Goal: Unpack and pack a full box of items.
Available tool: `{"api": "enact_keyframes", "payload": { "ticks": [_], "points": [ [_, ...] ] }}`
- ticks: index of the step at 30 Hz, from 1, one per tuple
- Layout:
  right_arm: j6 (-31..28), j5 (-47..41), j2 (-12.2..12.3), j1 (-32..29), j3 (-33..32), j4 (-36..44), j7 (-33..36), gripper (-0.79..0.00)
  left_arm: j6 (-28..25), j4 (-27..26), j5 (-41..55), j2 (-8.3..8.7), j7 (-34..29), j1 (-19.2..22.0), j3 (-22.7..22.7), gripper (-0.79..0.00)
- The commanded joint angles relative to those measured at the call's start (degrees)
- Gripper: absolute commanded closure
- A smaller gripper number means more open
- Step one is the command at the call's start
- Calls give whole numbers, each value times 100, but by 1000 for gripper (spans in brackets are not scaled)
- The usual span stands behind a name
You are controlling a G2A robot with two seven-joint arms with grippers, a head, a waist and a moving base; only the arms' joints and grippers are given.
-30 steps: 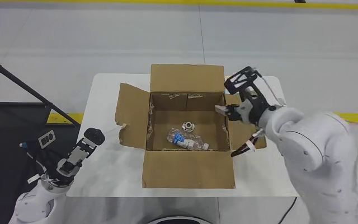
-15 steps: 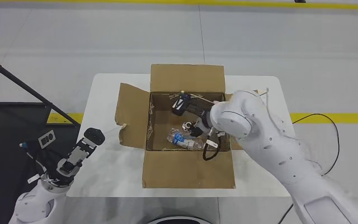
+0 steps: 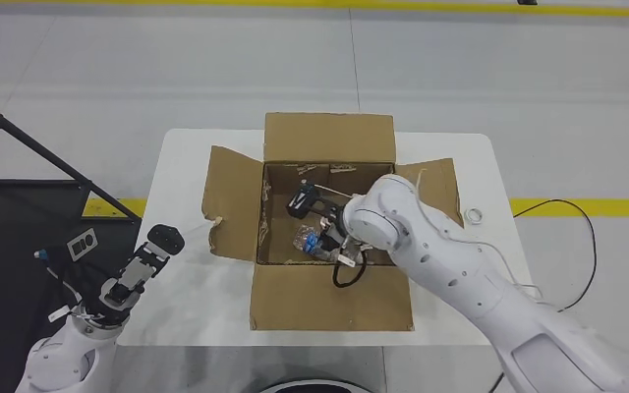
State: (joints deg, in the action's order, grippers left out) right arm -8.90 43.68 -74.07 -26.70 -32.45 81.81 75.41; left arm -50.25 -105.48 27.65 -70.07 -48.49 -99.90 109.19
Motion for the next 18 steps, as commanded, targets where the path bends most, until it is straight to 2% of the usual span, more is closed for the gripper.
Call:
{"api": "enact_keyframes", "payload": {
  "ticks": [1, 4, 18],
  "points": [
    [-20, -64, -32, 22, 33, -101, 61, -717, 0, 0, 0, 0, 0, 0, 0, -785],
    [-88, -212, -94, 85, 102, -300, 243, -720, 0, 0, 0, 0, 0, 0, 0, -785],
    [-231, -320, -458, 307, 520, -1158, 143, -563, 0, 0, 0, 0, 0, 0, 0, -785]
  ]
}}
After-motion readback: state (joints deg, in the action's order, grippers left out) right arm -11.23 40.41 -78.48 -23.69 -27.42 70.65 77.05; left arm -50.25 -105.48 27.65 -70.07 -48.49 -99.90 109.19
